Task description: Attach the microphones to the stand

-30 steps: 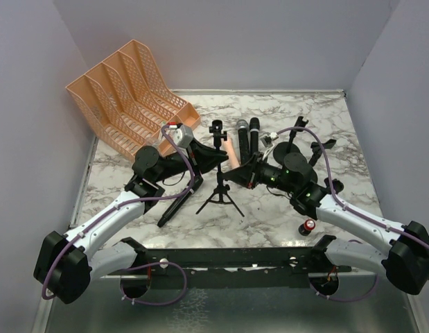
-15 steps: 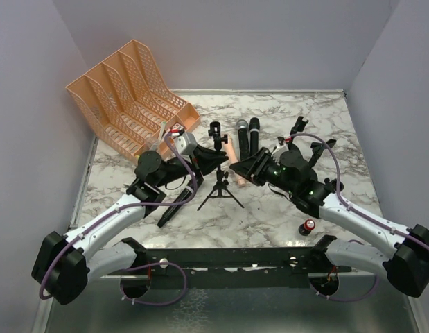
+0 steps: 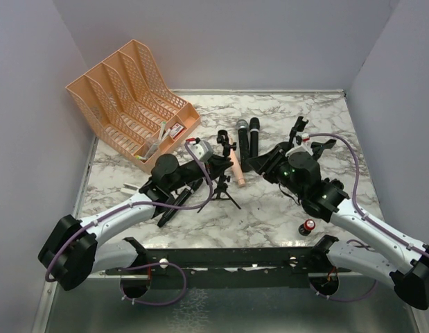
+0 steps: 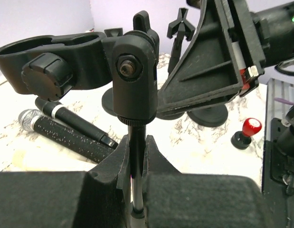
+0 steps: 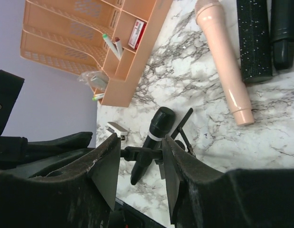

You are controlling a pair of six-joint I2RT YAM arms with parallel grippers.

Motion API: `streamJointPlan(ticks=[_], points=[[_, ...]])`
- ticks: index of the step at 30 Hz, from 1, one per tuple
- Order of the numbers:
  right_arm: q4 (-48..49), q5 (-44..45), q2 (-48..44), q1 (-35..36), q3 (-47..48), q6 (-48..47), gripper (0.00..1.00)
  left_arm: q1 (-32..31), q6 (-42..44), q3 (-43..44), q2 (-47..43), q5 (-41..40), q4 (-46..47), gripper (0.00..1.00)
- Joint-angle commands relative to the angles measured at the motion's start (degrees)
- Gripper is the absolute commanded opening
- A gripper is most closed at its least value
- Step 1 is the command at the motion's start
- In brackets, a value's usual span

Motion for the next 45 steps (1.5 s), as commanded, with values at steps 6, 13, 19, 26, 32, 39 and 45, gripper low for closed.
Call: streamJointPlan(ticks=[6,13,19,26,32,39,45], points=[[-3.42,3.80,0.06,0.01,1.36,-1.62,0.45,-3.63,1.35,-6.68,-1.85,-10.65,8.55,0.09],[-4.28,4.22,-0.63,0.01,2.11,-2.24,0.45,-4.07,-4.41,-11.44,-7.79,-16.04,8.50,0.53],[-4.83,4.37,-1.73,0.01,2.14,-2.36,0.45,-4.07,-8.28,-14.77,-15.30,-17.47,3.72,0.68],[-7.36,5.27,-1.60,0.01,3.65,-5.87,0.46,-4.07,-12.24,-14.78,-25.38,-23.28,-11.76,0.71],[-10.14,4.57,0.09,0.01,6.60,-11.05,0.48,-4.07,-14.46,-10.05,-30.92,-30.89,-29.42,0.75],[-12.71,3.17,2.76,0.02,10.32,-17.09,0.49,-4.07,-18.69,-4.77,-30.94,-35.21,-40.61,0.75],[-15.22,-1.24,3.82,0.01,11.09,-18.17,0.50,-4.07,-31.58,-0.86,-27.42,-54.48,-55.27,0.77]])
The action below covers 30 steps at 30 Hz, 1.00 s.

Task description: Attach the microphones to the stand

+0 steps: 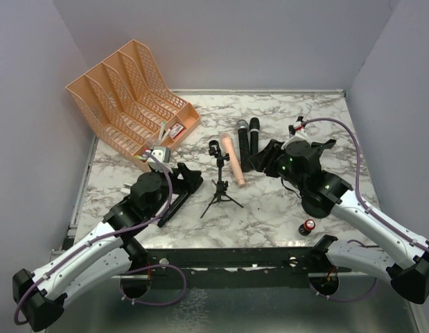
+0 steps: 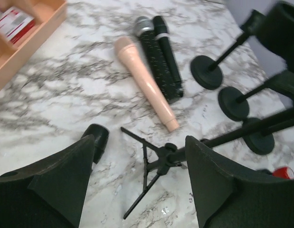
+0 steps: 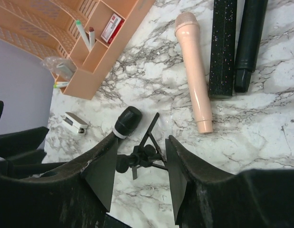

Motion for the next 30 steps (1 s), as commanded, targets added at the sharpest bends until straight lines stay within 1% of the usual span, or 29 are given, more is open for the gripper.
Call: streamJointPlan(ticks=[1,4,9,14,18,21,23,27,30], points=[[-3.35,-4.59,0.24,0.01,0.57,-2.90,0.50,-0.22,-13.26,3.70,2.97,-19.52,-17.37,0.77],[-3.36,-5.87,-0.39,0.01,-0.80,-3.01,0.50,-0.20,-14.41,3.69,5.16,-19.35,-18.93,0.77],[-3.33,-5.78,-0.99,0.01,-2.65,-3.14,0.50,-0.20,-14.65,1.98,10.89,-17.50,-18.46,0.78],[-3.69,-5.09,-1.32,0.05,-3.55,-2.59,0.50,0.15,-12.93,0.01,18.16,-14.85,-14.63,0.82],[-3.70,-4.41,-1.57,0.01,-3.86,-2.17,0.50,1.44,-10.57,0.61,24.76,-11.40,-12.38,0.85],[-4.36,-2.53,-2.29,0.01,-4.41,0.16,0.50,2.52,-8.61,1.68,29.91,-9.38,-13.32,0.85],[-2.97,-1.18,-3.70,0.01,-5.90,1.33,0.50,3.00,-7.49,1.75,32.59,-7.27,-13.02,0.84],[-1.09,1.08,-5.59,0.05,-7.21,2.43,0.50,3.80,-6.17,1.21,34.67,-4.74,-10.76,0.84],[-1.00,1.11,-4.65,0.01,-6.38,1.76,0.50,4.88,-5.07,1.35,36.16,-2.71,-8.96,0.79]])
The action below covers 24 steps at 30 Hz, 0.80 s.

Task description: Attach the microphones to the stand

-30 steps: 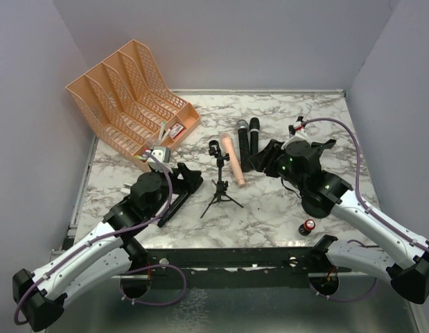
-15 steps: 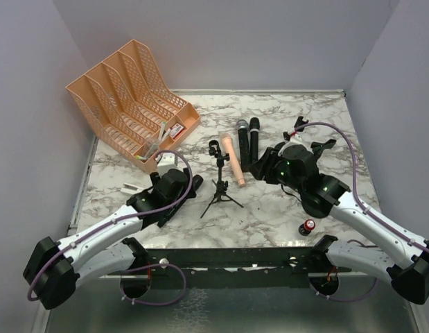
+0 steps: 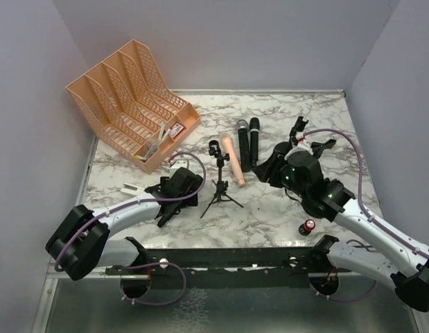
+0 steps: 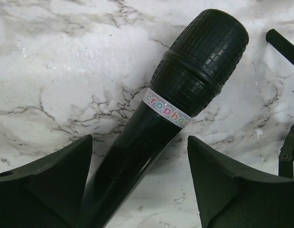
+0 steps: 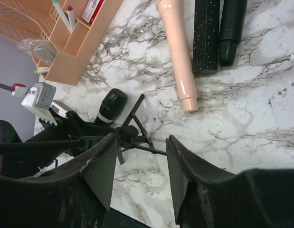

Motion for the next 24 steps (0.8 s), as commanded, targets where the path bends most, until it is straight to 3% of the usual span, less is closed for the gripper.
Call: streamJointPlan(ticks=[1,8,15,24], points=[[1.25,2.63,0.83,0.01,0.59,0.30,0.50,1.55,2.80,0.86,2.06,5.07,3.91,0.76],[1.37,1.56,4.32,0.03,1.53,-0.10,0.50,2.16,5.19,3.41,7.88,8.56,4.05,0.45],[1.57,2.28,3.84,0.01,1.20,0.25,0.50,2.24,6.92,6.32,8.38,8.57,1.58,0.02],[0.99,3.53,2.17,0.01,1.02,0.12,0.50,2.24,7.89,11.31,-0.76,4.26,-2.15,0.00]])
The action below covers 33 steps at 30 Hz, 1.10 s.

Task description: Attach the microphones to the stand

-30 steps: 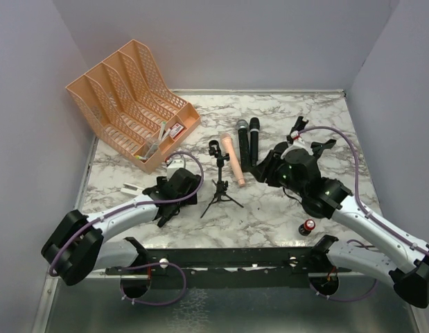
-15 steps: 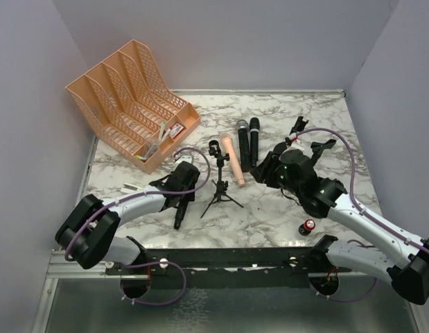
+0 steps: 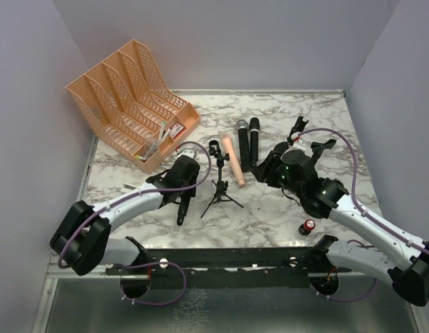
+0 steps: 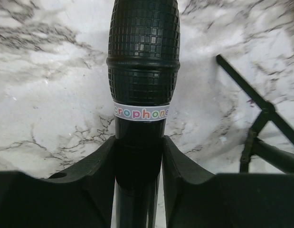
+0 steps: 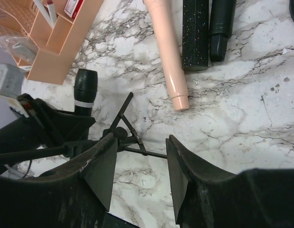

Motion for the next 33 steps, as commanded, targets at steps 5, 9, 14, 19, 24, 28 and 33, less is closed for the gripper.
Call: streamJointPlan(ticks=[5,9,14,19,24,28,33], points=[[0.59,3.17,-2.55,0.06,0.47,0.10,0.50,0.22,2.07,8.54,-12.68,-8.88,-4.15,0.00],[1.03,3.52,-3.27,0.03,0.12,0.27,0.50,0.40,3.97,13.31,-15.74,-16.85,-4.04,0.00],[2.12,5.15,-4.21,0.03,-0.20,0.17,0.50,0.75,9.35,22.15,-15.53,-22.86,-1.45,0.00],[3.05,5.16,-3.97,0.03,0.57,-1.72,0.50,0.82,14.04,27.04,-16.70,-19.93,9.62,0.00],[6.74,2.91,-4.90,0.03,-1.56,-3.57,0.51,0.80,16.37,29.04,-17.24,-11.11,23.63,0.00],[9.93,0.34,-5.06,0.03,-3.24,-4.42,0.51,0.80,17.19,32.21,-15.63,-5.79,28.23,0.00],[14.83,-4.44,-4.94,0.03,-5.17,-7.45,0.53,0.79,13.79,32.39,-14.81,2.39,33.47,0.00]])
